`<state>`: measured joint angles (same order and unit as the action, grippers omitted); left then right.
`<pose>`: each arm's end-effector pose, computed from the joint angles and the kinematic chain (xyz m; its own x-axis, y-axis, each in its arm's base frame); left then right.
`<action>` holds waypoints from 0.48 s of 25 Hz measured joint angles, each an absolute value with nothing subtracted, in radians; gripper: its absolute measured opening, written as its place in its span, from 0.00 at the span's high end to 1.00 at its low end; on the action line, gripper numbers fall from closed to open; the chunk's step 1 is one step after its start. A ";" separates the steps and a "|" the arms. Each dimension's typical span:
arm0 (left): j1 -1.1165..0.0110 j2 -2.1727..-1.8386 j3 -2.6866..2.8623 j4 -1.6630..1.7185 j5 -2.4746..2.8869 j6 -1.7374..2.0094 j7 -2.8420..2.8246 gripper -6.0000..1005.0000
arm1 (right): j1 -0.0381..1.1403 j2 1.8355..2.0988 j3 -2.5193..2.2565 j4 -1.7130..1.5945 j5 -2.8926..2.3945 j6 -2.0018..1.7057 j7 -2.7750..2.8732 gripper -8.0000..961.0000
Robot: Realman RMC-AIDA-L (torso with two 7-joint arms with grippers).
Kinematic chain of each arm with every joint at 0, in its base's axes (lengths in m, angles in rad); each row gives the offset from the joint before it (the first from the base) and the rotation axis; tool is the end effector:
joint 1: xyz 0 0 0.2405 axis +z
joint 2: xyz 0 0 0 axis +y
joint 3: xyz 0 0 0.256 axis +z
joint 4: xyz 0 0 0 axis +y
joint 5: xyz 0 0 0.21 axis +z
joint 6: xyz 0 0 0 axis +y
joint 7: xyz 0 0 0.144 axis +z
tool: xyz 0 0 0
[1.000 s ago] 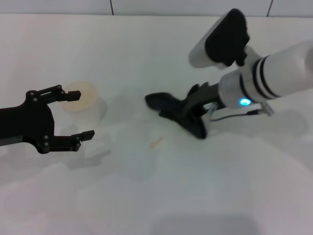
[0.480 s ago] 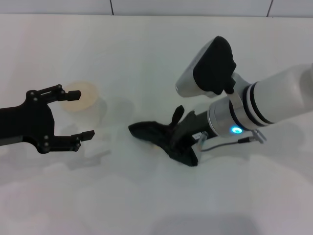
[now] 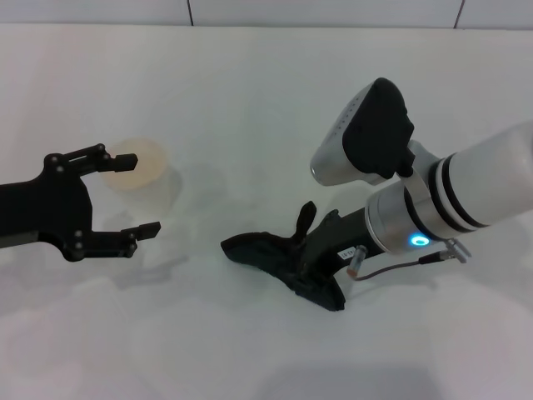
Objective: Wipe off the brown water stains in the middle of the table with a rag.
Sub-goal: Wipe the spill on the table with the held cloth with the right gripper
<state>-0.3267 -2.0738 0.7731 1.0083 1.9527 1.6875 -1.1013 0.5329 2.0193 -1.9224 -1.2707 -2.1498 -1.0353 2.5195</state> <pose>-0.2764 0.2935 0.0492 0.9417 -0.0520 0.3325 0.0769 -0.9286 -0.3629 0.1439 0.3168 -0.1004 0.8968 -0.4403 0.0424 -0.4232 -0.8820 -0.2070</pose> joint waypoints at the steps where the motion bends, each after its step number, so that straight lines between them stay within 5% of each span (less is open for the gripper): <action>1: -0.327 -2.074 0.773 1.008 1.953 1.687 -1.101 0.11 | 0.532 2.019 -1.920 -1.271 -2.152 -1.034 2.519 0.89; 12: -0.326 -2.074 0.773 1.005 1.953 1.687 -1.093 0.11 | 0.541 2.017 -1.781 -1.204 -2.207 -0.966 2.516 0.88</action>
